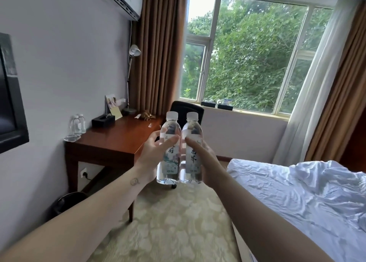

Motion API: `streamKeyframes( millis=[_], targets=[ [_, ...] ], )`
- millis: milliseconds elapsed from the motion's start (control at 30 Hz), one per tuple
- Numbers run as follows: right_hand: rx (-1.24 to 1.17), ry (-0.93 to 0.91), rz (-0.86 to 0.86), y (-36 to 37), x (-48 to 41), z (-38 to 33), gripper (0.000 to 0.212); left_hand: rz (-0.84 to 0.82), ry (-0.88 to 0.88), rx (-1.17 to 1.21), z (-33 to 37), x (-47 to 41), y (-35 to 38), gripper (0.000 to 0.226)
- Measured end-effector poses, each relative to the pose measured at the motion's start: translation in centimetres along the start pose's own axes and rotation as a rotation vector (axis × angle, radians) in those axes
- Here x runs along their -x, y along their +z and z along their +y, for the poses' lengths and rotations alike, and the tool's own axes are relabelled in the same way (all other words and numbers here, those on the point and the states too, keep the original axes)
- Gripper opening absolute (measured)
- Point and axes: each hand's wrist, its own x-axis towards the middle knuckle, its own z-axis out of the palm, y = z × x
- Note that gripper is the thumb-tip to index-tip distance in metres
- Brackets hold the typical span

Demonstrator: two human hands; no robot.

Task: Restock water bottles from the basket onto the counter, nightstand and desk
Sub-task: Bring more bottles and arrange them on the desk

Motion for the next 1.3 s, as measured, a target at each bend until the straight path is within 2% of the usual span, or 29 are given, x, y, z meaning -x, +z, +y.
streamKeyframes(
  millis=[133, 600, 1000, 1300],
  targets=[
    [-0.016, 0.0, -0.023, -1.3, -3.7, 1.2, 0.055, 0.04, 0.011, -0.019, -1.3, -3.1, -0.1, 0.068],
    [-0.037, 0.008, -0.058, -1.8, -20.4, 2.3, 0.064, 0.057, 0.021, -0.095, -2.8, -18.1, -4.0, 0.069],
    [-0.065, 0.009, -0.073, 0.1, -35.0, 3.9, 0.051, 0.105, 0.041, -0.104, -3.7, -30.5, -9.3, 0.07],
    [-0.088, 0.048, -0.147, -0.5, -43.8, 6.2, 0.054, 0.154, 0.039, -0.123, -6.6, -38.2, -11.7, 0.065]
  ],
)
